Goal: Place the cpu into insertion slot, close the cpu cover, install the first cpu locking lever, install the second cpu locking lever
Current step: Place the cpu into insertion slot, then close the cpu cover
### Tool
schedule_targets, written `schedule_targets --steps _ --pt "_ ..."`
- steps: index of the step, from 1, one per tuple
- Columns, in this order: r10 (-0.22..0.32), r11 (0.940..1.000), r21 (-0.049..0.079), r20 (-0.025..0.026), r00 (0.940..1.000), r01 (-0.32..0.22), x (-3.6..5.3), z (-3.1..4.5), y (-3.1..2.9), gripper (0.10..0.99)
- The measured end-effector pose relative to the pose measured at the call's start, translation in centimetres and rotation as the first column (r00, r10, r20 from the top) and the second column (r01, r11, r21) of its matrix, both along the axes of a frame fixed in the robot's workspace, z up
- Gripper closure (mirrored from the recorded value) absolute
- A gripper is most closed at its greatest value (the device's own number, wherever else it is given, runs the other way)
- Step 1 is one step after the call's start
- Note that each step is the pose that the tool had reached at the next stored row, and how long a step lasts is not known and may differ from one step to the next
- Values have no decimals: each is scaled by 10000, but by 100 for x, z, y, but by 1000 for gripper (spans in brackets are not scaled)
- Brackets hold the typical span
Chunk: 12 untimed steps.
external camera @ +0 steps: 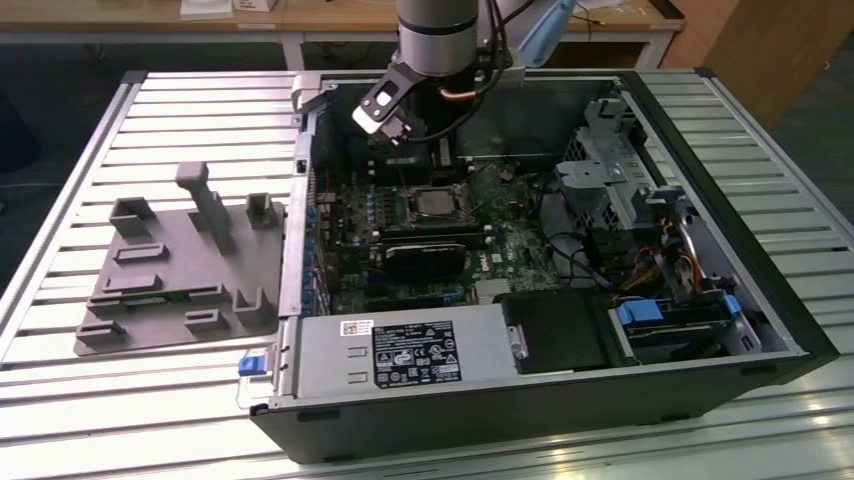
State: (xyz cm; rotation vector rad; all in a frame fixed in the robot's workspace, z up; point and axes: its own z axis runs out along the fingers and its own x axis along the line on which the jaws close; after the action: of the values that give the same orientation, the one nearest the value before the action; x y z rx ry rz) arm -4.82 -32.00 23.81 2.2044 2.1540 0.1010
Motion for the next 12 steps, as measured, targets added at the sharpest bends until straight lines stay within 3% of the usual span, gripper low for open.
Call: schedule_targets --steps 12 --pt "-2 10000 -15 -2 10000 2 0 3 0 984"
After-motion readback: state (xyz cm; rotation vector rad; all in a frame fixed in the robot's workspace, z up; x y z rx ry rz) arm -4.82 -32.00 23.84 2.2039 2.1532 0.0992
